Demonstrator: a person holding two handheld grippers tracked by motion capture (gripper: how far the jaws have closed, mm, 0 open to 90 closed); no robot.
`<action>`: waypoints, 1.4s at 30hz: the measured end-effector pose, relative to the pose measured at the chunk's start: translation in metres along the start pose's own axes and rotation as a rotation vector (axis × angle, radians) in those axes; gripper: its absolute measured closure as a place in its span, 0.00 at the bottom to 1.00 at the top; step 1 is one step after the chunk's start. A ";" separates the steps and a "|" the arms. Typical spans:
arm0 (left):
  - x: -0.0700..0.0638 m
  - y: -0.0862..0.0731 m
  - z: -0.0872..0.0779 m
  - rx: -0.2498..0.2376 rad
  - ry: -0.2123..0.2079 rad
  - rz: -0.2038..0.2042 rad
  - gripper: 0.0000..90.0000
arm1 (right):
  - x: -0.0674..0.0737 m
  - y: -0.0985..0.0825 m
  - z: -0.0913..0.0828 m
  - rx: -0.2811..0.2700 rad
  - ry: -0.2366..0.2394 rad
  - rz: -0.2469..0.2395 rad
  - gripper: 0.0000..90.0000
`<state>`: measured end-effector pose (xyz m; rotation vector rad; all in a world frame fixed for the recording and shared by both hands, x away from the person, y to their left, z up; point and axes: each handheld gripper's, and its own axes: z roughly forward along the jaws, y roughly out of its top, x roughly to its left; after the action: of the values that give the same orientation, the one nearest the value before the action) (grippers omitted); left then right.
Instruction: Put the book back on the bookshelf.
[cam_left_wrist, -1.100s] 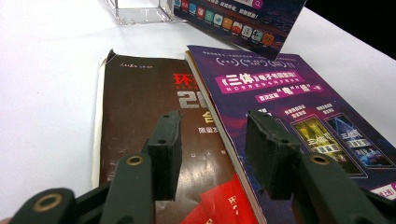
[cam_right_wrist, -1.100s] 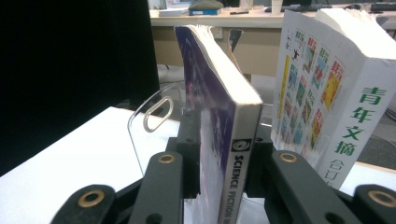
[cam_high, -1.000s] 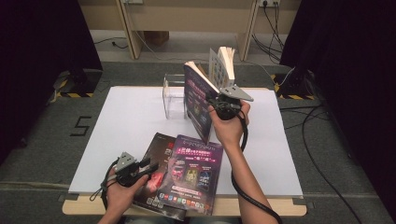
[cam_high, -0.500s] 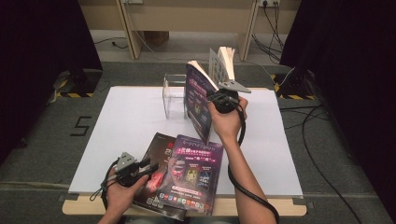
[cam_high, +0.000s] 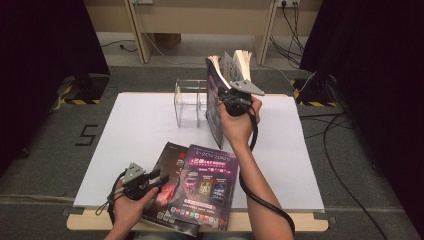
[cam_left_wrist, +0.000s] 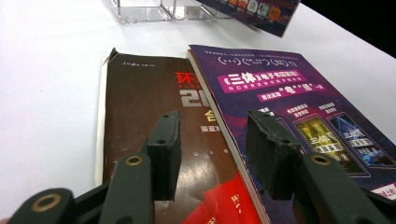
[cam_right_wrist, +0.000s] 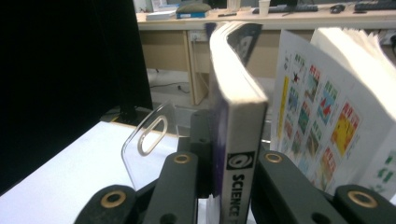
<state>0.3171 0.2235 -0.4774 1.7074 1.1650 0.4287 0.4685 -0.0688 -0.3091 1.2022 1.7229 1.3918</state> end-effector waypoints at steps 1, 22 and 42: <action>0.000 0.000 0.000 0.001 0.000 0.001 0.61 | 0.001 0.001 0.001 -0.003 -0.004 0.001 0.92; 0.002 0.000 0.000 0.000 0.000 -0.004 0.61 | 0.001 0.013 0.043 -0.041 -0.075 0.005 0.93; 0.003 -0.001 0.000 0.005 -0.002 -0.003 0.61 | -0.002 -0.006 0.063 -0.043 -0.125 -0.011 0.92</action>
<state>0.3182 0.2261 -0.4786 1.7104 1.1678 0.4225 0.5228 -0.0456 -0.3316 1.2273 1.6038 1.3118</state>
